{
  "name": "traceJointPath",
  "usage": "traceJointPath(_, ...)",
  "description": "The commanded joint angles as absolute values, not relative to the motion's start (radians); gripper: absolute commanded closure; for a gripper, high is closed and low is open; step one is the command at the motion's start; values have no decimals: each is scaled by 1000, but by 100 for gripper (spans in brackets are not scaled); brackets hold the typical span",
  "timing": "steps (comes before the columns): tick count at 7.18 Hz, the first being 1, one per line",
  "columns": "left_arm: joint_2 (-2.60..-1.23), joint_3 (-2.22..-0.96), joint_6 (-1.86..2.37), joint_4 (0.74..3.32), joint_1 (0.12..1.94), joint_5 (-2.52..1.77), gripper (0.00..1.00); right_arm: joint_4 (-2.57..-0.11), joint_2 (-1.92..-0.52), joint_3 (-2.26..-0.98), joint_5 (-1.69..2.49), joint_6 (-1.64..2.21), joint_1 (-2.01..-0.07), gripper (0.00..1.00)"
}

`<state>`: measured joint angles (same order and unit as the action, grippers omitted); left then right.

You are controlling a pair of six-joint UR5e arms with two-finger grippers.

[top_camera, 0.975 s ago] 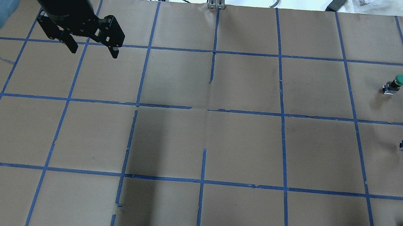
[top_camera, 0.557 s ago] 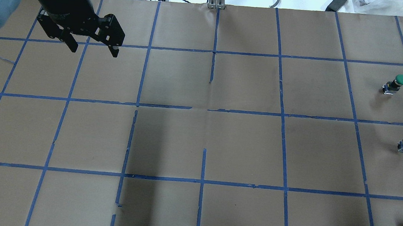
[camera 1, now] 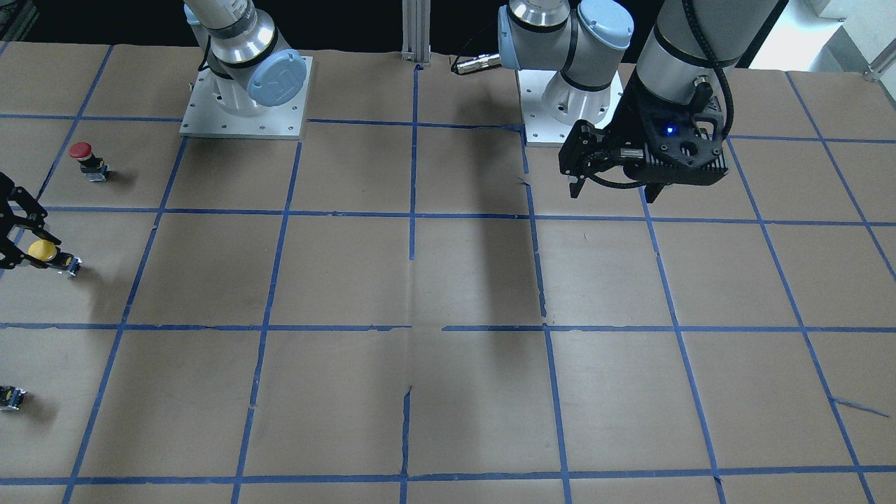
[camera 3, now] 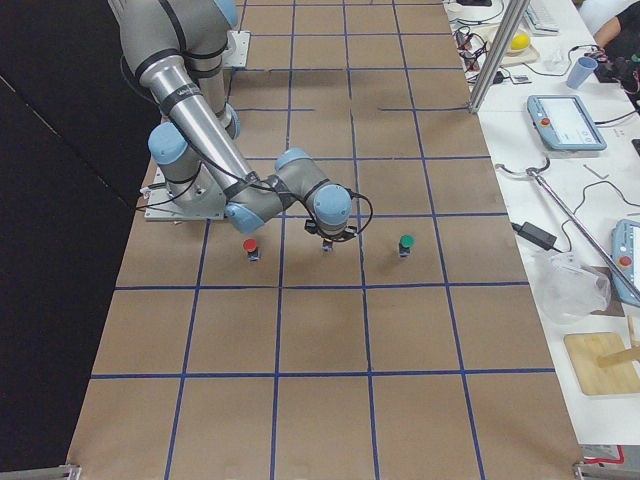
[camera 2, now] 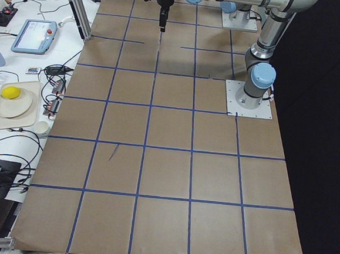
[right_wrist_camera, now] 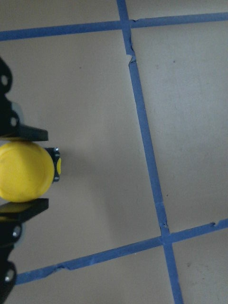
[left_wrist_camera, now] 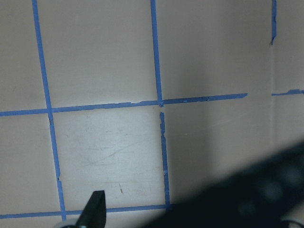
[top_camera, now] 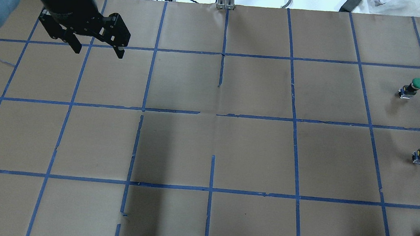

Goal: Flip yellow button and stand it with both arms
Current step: 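Set the button base-down on the table and open the right gripper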

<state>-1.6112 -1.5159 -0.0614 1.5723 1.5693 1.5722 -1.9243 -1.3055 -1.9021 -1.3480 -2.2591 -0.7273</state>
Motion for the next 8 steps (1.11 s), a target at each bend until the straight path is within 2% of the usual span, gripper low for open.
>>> traceJointPath(1,-1612,-1516,-61,1572,1569,1572,0,-1901,-1305,-1899,-1350,-2258,-726,32)
traceJointPath(2,-1611,-1516,-61,1572,1568,1572,0,-1907,-1305,-1896,-1350,-2260,-726,32)
traceJointPath(3,-1611,-1519,-61,1572,1568,1578,0,-1901,-1307,-1894,-1350,-2258,-726,24)
traceJointPath(4,-1609,-1517,-63,1572,1568,1580,0,-1893,-1313,-1893,-1339,-2238,-726,9)
traceJointPath(5,-1603,-1519,-64,1572,1568,1582,0,-1887,-1333,-1884,-1345,-2159,-726,1)
traceJointPath(7,-1610,-1516,-75,1572,1563,1578,0,-1872,-1394,-1841,-1415,-1936,-729,1)
traceJointPath(8,-1609,-1517,-74,1572,1565,1574,0,-1789,-1464,-1807,-1437,-1792,-738,1)
